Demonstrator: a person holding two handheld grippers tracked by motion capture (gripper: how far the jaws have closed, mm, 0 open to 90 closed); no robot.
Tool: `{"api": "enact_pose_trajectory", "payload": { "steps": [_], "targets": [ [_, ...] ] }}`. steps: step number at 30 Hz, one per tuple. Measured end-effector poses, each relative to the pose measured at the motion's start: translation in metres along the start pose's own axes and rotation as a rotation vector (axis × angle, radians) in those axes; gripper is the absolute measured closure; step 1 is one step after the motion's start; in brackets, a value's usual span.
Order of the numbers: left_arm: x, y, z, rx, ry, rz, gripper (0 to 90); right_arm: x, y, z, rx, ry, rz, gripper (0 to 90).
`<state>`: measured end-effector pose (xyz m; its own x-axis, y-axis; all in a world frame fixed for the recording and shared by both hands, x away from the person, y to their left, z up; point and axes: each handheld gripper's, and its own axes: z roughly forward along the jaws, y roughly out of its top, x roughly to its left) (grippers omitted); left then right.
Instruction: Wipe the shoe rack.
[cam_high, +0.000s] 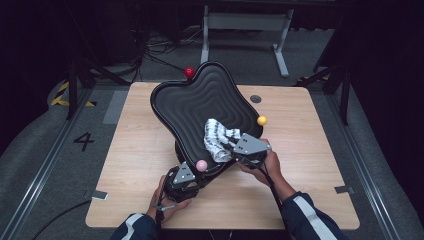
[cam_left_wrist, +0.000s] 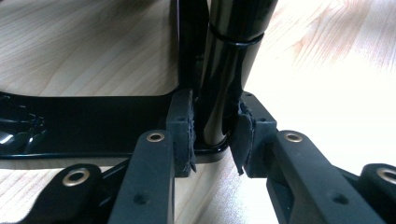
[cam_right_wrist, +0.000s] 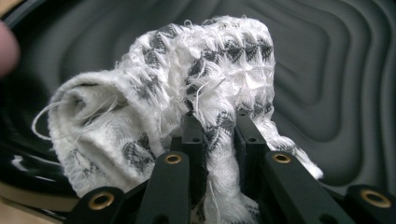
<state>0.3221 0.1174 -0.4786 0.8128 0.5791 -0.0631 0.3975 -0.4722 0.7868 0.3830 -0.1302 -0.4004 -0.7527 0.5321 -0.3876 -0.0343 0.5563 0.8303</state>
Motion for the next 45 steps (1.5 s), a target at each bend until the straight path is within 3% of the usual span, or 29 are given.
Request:
{"api": "enact_pose_trajectory", "payload": {
  "steps": [8, 10, 16, 23, 25, 40, 45],
  "targets": [
    [0.000, 0.000, 0.000, 0.001, -0.001, 0.001, 70.6, -0.023, -0.012, -0.005, 0.027, -0.074, 0.071, 78.5],
    [0.000, 0.000, 0.000, 0.000, -0.001, 0.001, 70.7, -0.031, -0.017, -0.007, 0.057, -0.106, 0.072, 78.4],
    [0.000, 0.000, 0.000, -0.001, -0.003, -0.001, 70.6, -0.053, -0.032, -0.016, 0.090, -0.142, 0.138, 78.3],
    [0.000, 0.000, 0.000, 0.001, 0.002, -0.002, 70.6, -0.062, -0.039, -0.020, 0.110, -0.179, 0.159, 78.5],
    [0.000, 0.000, 0.000, -0.006, 0.002, -0.008, 70.6, -0.068, -0.043, -0.022, 0.103, -0.170, 0.191, 78.7],
    [0.002, 0.000, 0.000, -0.001, 0.001, -0.007, 70.6, -0.067, -0.041, -0.024, 0.116, -0.161, 0.174, 78.9],
    [0.002, 0.000, 0.000, -0.001, 0.000, -0.007, 70.6, -0.063, -0.037, -0.023, 0.123, -0.160, 0.149, 78.8]
  ]
}}
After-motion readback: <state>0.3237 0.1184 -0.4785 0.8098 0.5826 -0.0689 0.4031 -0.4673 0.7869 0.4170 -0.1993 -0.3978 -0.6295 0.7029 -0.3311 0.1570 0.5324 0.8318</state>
